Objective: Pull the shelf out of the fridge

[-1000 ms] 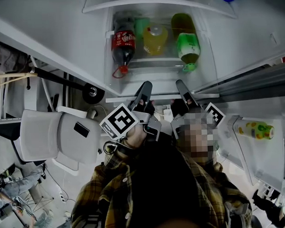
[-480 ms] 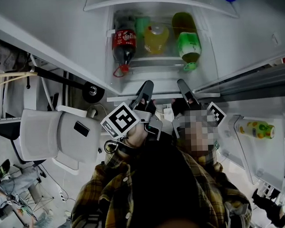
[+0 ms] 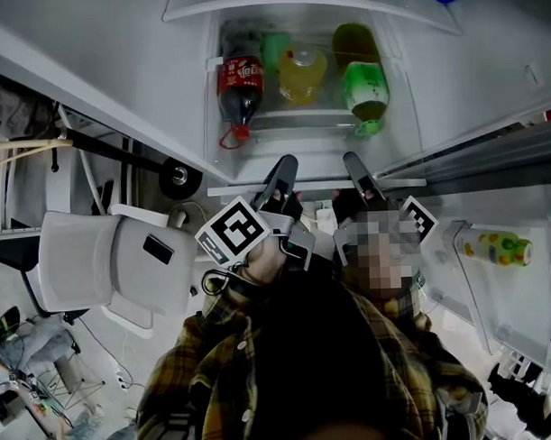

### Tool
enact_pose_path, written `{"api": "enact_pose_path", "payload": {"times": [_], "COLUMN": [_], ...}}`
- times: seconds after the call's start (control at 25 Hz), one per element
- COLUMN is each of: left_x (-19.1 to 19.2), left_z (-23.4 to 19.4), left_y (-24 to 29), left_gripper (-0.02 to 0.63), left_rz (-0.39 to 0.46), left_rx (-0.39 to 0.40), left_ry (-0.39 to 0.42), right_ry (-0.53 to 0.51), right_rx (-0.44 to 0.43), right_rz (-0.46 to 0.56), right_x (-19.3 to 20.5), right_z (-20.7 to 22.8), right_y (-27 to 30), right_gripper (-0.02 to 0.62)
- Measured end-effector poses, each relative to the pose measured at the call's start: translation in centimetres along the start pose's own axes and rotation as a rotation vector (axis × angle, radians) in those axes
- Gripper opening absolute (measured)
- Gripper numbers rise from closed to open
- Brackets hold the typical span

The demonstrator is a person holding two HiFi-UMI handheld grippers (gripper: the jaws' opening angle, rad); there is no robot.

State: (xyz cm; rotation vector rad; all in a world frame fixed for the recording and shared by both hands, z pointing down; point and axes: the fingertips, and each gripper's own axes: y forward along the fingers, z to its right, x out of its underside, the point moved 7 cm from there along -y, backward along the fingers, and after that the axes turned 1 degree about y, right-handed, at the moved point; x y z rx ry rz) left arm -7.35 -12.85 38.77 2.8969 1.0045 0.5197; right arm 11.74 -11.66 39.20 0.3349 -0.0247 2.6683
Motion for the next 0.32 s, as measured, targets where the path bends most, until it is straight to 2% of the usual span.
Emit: {"api": "enact_pose_path", "payload": {"times": [0.32], "left_x": [0.02], "left_z": [-0.04], "left_y": [0.04], "left_gripper": [0.048], "left_rz": [0.000], "left_rx": [0.000], "left_ry": [-0.001], "right_ry": [0.004], "right_rx": [-0.003], "right_rz": [0.002], "right_x": [-0.02], "right_z": [-0.04], "right_y": [0.06], "right_gripper": [0.044]}}
